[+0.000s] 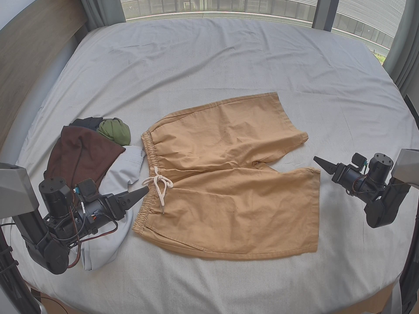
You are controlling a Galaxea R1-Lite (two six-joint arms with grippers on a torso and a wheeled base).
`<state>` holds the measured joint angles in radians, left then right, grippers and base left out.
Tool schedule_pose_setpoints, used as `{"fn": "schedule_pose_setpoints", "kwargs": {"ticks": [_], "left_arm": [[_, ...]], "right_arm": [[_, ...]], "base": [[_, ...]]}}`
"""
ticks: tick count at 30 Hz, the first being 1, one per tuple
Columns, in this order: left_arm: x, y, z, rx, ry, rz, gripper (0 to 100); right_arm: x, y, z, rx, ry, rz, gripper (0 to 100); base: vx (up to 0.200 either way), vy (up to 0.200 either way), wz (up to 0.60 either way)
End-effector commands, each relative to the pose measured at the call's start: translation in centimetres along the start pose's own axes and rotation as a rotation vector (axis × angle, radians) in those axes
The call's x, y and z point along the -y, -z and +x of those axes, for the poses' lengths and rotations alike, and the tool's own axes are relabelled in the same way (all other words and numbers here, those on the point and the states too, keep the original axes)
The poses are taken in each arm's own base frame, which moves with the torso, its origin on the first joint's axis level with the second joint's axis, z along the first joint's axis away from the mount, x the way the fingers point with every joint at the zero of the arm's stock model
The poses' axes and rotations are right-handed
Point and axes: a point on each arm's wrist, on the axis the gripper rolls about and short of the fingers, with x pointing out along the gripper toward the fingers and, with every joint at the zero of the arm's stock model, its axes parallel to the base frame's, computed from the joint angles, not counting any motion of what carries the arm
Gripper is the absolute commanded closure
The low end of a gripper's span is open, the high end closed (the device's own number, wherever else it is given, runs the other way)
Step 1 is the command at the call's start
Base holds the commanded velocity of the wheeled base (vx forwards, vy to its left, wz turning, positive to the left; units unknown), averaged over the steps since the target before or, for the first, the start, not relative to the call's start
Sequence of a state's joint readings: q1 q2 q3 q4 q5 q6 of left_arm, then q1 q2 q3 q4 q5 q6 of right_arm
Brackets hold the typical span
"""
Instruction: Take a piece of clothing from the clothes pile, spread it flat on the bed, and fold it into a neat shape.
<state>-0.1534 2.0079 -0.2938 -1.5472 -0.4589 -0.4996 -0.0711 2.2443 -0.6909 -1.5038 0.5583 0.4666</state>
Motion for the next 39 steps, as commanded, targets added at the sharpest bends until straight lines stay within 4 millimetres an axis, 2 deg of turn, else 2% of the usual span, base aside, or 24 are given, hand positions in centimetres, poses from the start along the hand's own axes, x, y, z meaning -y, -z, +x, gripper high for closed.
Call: {"fn": "schedule_pose_setpoints", "kwargs": {"ticks": [1,4,11,24,37,38,39], "left_arm": [[0.0,0.0,0.0,0.000,0.002,0.000,0],[0.0,0.0,0.0,-0.001,0.001,0.000,0],[0.1,0.0,0.0,-0.001,0.003,0.000,0],[0.1,0.0,0.0,-0.001,0.003,0.000,0],[0.1,0.1,0.0,-0.002,0.002,0.000,0],[0.1,0.1,0.0,-0.003,0.003,0.000,0],[0.1,0.0,0.0,-0.001,0.004,0.000,0]], "right_arm": [[-1.0,-1.0,1.6,0.017,-0.044,-0.019,0],[-1.1,-1.6,3.3,0.030,-0.071,-0.030,0],[-0.2,-1.5,6.0,0.033,-0.090,-0.039,0],[0.7,-1.9,8.1,0.009,-0.071,-0.021,0],[1.1,-0.8,9.8,-0.004,-0.069,-0.016,0],[1.1,-0.7,9.9,-0.003,-0.071,-0.017,100],[1.1,-0.7,10.0,-0.003,-0.073,-0.017,100]], "base": [[0.000,0.000,0.00],[0.000,0.000,0.00],[0.000,0.000,0.00],[0.000,0.000,0.00],[0.000,0.000,0.00],[0.000,0.000,0.00],[0.000,0.000,0.00]]}}
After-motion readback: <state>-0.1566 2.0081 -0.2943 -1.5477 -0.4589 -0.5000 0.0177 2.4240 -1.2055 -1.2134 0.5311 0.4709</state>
